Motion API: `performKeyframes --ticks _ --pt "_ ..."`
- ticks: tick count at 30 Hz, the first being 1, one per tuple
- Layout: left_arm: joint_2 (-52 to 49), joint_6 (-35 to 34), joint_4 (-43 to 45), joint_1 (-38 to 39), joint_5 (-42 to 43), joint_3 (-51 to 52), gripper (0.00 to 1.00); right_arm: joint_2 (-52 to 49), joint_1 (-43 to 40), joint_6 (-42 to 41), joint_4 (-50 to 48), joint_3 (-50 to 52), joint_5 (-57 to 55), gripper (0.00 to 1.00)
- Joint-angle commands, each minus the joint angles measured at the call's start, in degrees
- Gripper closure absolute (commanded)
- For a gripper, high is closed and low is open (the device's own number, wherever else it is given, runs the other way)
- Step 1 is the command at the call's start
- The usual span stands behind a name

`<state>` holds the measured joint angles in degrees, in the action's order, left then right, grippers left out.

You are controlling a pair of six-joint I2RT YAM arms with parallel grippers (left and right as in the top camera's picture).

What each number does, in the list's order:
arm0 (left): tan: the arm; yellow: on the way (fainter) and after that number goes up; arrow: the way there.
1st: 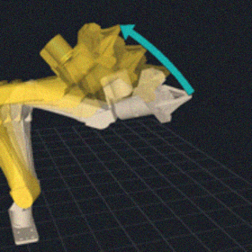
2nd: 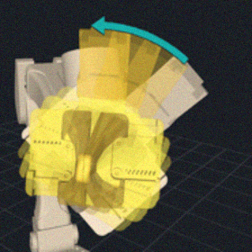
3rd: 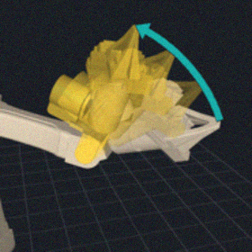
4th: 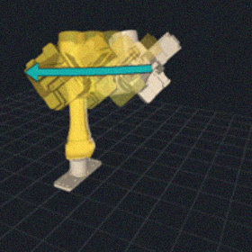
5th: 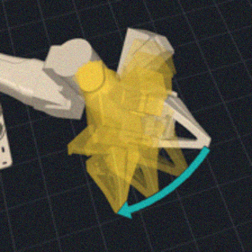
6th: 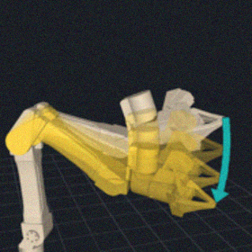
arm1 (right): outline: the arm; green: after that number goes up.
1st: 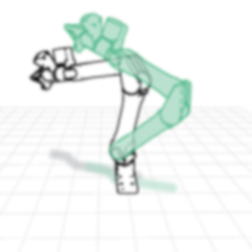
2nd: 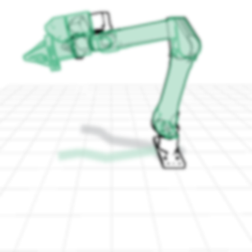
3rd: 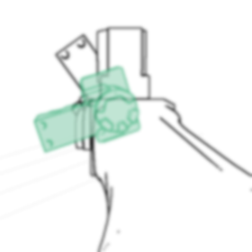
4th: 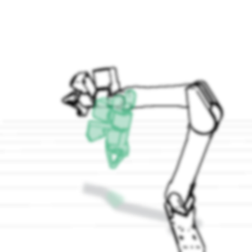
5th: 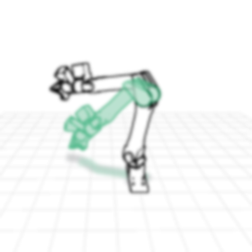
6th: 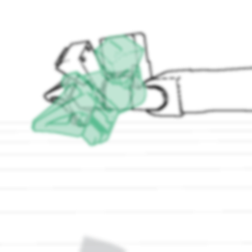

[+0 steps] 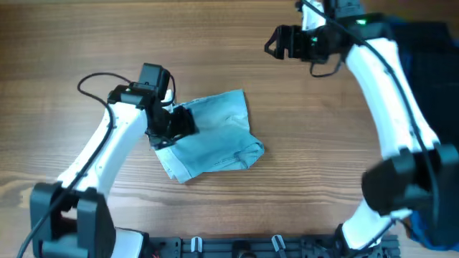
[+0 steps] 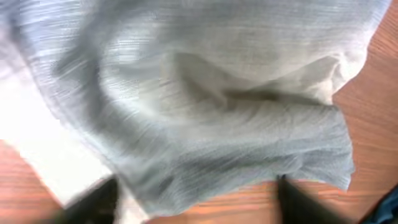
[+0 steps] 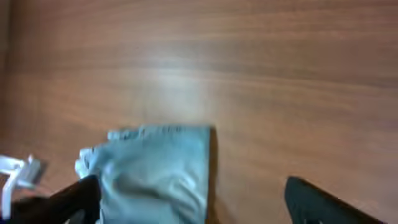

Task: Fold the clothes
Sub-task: 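Lift the right gripper away and grasp the jeans edge with the left gripper, then drag the folded jeans to the upper-left table corner with the left gripper and release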

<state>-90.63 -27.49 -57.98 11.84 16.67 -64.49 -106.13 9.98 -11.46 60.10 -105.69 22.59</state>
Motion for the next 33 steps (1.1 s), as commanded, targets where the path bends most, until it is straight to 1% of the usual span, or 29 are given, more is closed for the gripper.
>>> performKeyframes --ticks 1,3,4,5,7,8,11,14,15,17,19,20,22,24,25,26,29,32,33 --pt "1.9 -3.43 -5.18 -3.58 -5.66 -0.5 0.0 0.2 0.07 1.84 4.48 -0.11 -3.54 0.02" --pt "1.75 -3.19 -8.07 -6.32 -5.66 0.59 0.0 0.17 0.07 3.87 6.62 0.07 -3.56 0.01" --pt "1.75 -2.89 -8.04 -7.37 -5.6 2.16 0.0 0.17 0.07 3.93 6.91 0.07 -3.52 0.0" --pt "1.75 -1.09 -5.55 -8.02 -3.58 5.16 0.0 0.17 0.07 3.93 6.82 0.07 -3.52 0.01" --pt "1.68 -0.13 0.74 -8.11 0.52 9.57 0.0 0.17 0.07 3.93 6.97 0.04 -3.26 0.01" --pt "1.57 -0.17 3.72 -8.15 0.9 11.5 0.0 0.17 0.07 3.98 7.32 0.07 -3.28 0.0" --pt "1.31 -0.11 8.31 -8.94 0.87 14.16 0.0 0.17 0.07 4.04 8.55 0.04 -3.3 0.01" --pt "-0.63 0.35 10.6 -9.11 0.92 14.8 0.01 0.17 0.07 4.0 8.61 0.04 -3.28 0.01" --pt "-2.27 1.81 11.78 -9.11 1.6 14.8 0.01 0.17 0.07 4.0 8.59 0.04 -3.28 0.01" --pt "-5.64 3.17 15.89 -9.11 5.42 14.8 0.01 0.17 0.07 3.98 8.76 0.07 -3.28 0.01" --pt "-8.72 3.15 19.52 -9.07 6.75 14.8 0.04 0.17 0.07 4.04 9.4 0.04 -3.3 0.0" --pt "-9.88 3.17 20.92 -9.07 7.17 14.8 0.09 0.17 0.07 4.04 9.42 0.07 -3.3 0.01" --pt "-10.54 3.13 23.3 -9.07 7.17 14.8 0.32 0.17 0.07 4.04 9.42 0.04 -3.3 0.0" --pt "-10.54 3.06 26.27 -9.07 8.0 14.78 0.66 0.17 0.07 4.02 9.44 0.07 -3.3 0.01" --pt "-10.54 2.43 27.93 -9.07 8.07 14.78 0.85 0.17 0.07 4.02 9.57 0.04 -3.3 0.0" --pt "-10.54 1.31 29.16 -9.09 7.98 14.78 0.96 0.17 0.07 4.02 9.68 0.07 -3.3 0.01" --pt "-10.56 -2.78 35.82 -9.18 7.69 14.78 0.96 0.17 0.07 4.04 10.56 0.07 -3.32 0.01" --pt "-10.64 -8.44 48.24 -11.93 6.71 14.78 0.96 0.17 0.07 5.53 13.38 0.07 -3.34 0.01" --pt "-10.64 -10.05 50.97 -13.25 5.88 14.78 0.96 0.17 0.07 5.51 14.29 0.07 -3.34 0.01"
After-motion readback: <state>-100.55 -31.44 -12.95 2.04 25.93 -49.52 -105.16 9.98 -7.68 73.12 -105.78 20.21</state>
